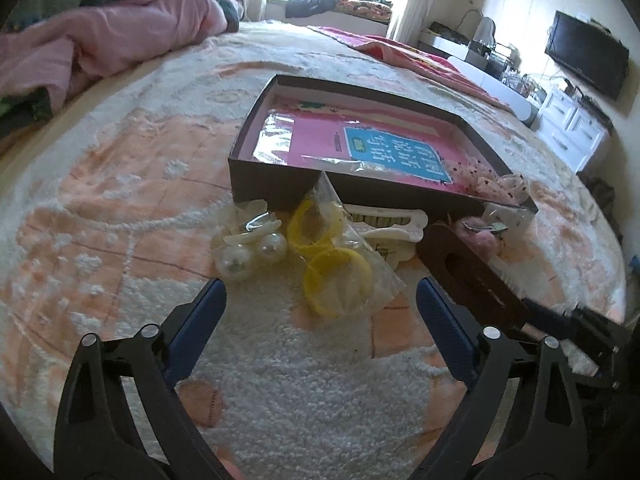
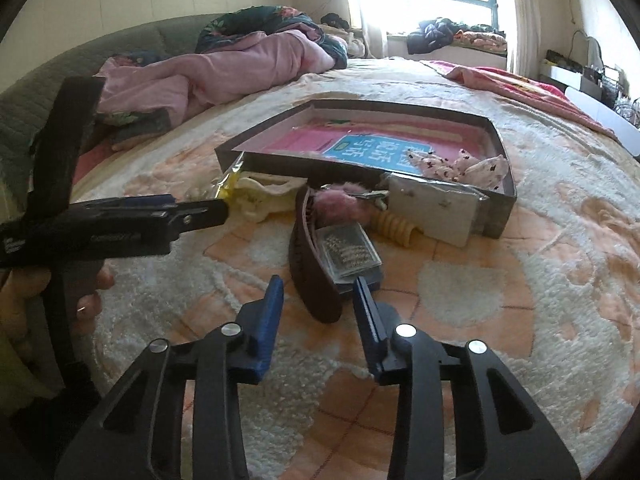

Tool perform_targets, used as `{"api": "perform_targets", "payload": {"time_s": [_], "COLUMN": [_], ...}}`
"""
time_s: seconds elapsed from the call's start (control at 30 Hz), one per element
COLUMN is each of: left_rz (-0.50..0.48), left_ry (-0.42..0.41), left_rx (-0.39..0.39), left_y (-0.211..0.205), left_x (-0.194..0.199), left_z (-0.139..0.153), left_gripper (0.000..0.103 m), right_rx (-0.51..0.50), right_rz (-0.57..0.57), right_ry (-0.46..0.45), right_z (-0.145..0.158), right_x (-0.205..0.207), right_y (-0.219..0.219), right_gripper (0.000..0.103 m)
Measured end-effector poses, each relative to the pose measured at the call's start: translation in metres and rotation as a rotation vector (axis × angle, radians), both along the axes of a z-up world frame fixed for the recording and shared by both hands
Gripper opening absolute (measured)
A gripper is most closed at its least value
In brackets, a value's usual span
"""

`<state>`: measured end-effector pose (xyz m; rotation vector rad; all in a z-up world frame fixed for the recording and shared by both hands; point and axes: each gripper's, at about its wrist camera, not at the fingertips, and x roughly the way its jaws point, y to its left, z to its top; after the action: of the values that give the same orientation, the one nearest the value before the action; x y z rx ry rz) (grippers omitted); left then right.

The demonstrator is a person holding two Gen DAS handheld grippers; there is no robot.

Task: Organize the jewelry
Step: 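Grasp the yellow bangle bag with the left tool while the right tool grasps the brown headband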

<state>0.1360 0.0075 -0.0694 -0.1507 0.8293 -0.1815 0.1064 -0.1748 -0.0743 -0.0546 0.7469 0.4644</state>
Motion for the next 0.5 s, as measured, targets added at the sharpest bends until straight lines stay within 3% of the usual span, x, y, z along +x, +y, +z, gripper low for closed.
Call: {"api": "perform_targets", "payload": {"time_s": [0.13,0.4,0.5], "left_rz": [-0.001,0.0,0.002], "left_ry": [0.032,0.07,0.081], "left_rx": [-0.048,-0.109,-0.129], "left_y": [0.002,0.002,0.002], "left_x": [0.007,0.015,0.017], "left_z": [-0.004,-0.008,-0.009], "left_gripper": [0.074,0.073,0.067], "right_rx": [-0.001,0.011,0.014], "right_rz": [0.015,0.031,0.041], "right_ry": [0.003,-0.005,-0.006], "right_z": [-0.001,-0.003,-0.004], "right_x": [-0.003,0.0,0.001], "right_y": [0.003,0.01,0.014], "right_gripper": [0.029,0.024,0.021]}}
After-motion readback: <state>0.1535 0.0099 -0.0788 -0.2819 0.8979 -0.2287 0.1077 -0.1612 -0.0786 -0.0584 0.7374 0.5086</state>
